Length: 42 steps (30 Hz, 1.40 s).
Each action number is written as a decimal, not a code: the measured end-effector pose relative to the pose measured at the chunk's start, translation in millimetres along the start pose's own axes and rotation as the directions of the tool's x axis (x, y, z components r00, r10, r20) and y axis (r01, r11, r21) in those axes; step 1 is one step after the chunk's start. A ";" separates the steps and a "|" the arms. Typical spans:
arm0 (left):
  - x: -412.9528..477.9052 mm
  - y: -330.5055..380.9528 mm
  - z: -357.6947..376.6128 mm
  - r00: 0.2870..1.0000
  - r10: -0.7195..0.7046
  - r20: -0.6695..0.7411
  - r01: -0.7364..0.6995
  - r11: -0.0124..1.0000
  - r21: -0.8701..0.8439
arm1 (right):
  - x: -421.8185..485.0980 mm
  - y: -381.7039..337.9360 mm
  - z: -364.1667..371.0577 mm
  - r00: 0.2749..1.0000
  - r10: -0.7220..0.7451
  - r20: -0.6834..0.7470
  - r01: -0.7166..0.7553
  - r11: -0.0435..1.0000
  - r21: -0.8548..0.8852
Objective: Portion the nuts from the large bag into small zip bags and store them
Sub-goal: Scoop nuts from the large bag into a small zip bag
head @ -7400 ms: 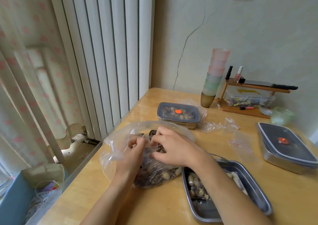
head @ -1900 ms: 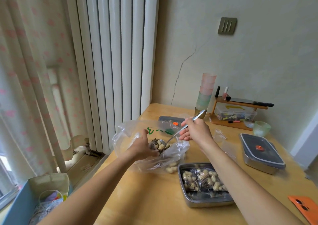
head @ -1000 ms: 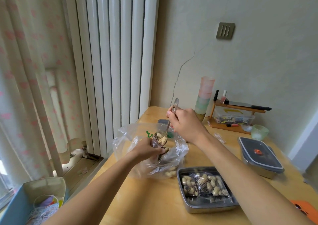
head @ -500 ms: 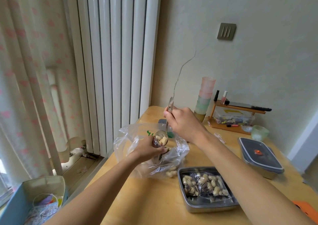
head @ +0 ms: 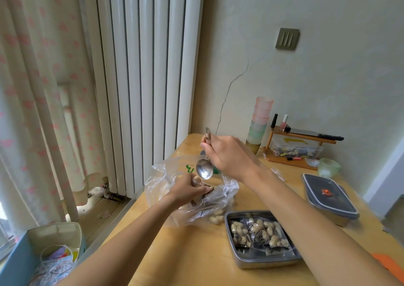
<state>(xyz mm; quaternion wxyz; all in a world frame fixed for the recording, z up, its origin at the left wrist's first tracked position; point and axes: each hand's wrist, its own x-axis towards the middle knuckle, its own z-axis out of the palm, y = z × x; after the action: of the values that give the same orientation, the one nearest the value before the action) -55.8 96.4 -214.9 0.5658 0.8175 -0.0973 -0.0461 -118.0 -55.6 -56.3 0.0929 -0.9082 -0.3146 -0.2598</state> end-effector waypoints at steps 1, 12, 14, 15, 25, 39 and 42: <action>0.3 -0.4 0.1 1.000 0.000 -0.017 0.000 1.000 0.014 | -0.7 1.0 1.1 1.000 0.014 -0.012 -0.013 1.000 0.004; 2.8 -1.6 -10.6 0.998 0.003 -0.061 0.004 0.993 0.118 | -4.1 20.0 20.4 0.957 0.269 -0.109 -0.258 0.961 0.103; 7.2 -0.7 -17.6 0.989 -0.057 -0.135 0.073 0.990 0.119 | -5.7 24.0 27.5 0.944 0.318 -0.089 -0.316 0.948 0.041; 8.5 1.0 -21.1 0.978 -0.081 -0.191 0.112 0.981 0.158 | -7.4 25.3 33.0 0.939 0.338 -0.060 -0.338 0.941 0.011; 13.3 -8.8 -37.8 0.914 -0.082 -0.396 0.336 0.701 0.629 | -24.3 22.2 70.5 0.923 0.384 0.009 -0.380 0.916 -0.127; 36.0 15.3 -36.2 0.929 -0.070 -0.364 0.270 0.801 0.535 | -33.5 15.1 75.5 0.872 0.488 0.027 -0.489 0.869 0.076; 34.3 31.1 -32.9 0.943 -0.013 -0.332 0.216 0.784 0.582 | -34.4 15.4 80.1 0.865 0.502 -0.009 -0.494 0.853 0.167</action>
<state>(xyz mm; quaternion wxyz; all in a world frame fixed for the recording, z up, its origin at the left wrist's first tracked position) -19.5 108.7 -173.0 0.2757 0.9571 0.0338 0.0820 -98.3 -59.1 -142.5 0.2372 -0.9413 -0.0860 -0.2244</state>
